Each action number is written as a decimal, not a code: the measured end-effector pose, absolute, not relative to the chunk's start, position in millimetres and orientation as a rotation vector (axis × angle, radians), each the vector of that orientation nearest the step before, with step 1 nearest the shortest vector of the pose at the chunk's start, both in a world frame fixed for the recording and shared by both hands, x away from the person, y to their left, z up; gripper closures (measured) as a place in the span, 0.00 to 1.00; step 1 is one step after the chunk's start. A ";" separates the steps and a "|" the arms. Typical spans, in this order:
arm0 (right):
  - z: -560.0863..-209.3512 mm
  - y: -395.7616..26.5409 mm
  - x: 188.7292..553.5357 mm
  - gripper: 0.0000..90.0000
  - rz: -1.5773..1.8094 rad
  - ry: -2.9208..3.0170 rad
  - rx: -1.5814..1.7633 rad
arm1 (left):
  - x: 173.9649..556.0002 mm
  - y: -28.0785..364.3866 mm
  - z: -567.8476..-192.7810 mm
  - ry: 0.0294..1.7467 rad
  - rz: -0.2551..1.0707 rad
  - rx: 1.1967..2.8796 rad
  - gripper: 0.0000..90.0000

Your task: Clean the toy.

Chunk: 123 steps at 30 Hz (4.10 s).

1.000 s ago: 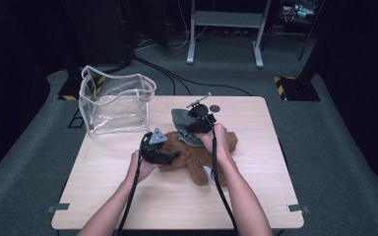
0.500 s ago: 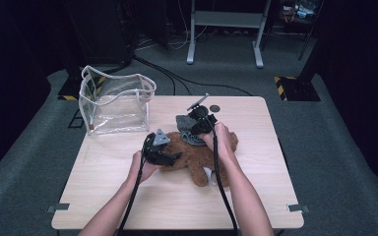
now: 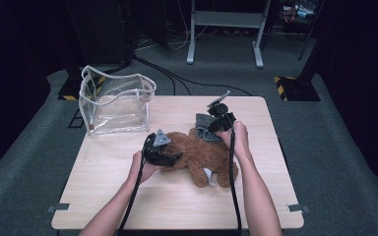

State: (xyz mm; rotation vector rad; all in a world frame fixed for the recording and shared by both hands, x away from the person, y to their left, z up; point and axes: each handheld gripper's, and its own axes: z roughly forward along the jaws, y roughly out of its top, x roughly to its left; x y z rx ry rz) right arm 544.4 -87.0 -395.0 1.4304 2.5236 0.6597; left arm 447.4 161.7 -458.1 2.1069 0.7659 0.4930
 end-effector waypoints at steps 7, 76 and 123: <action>-401.3 -119.3 541.5 0.86 0.615 2.469 1.521 | 446.5 161.9 -457.4 0.763 0.497 2.110 0.26; -352.3 -102.8 491.1 0.85 0.946 2.413 1.275 | 448.0 163.3 -455.2 0.788 0.475 2.084 0.22; -358.3 -81.2 456.7 0.85 0.848 2.380 1.099 | 448.4 162.2 -454.4 0.808 0.476 2.065 0.21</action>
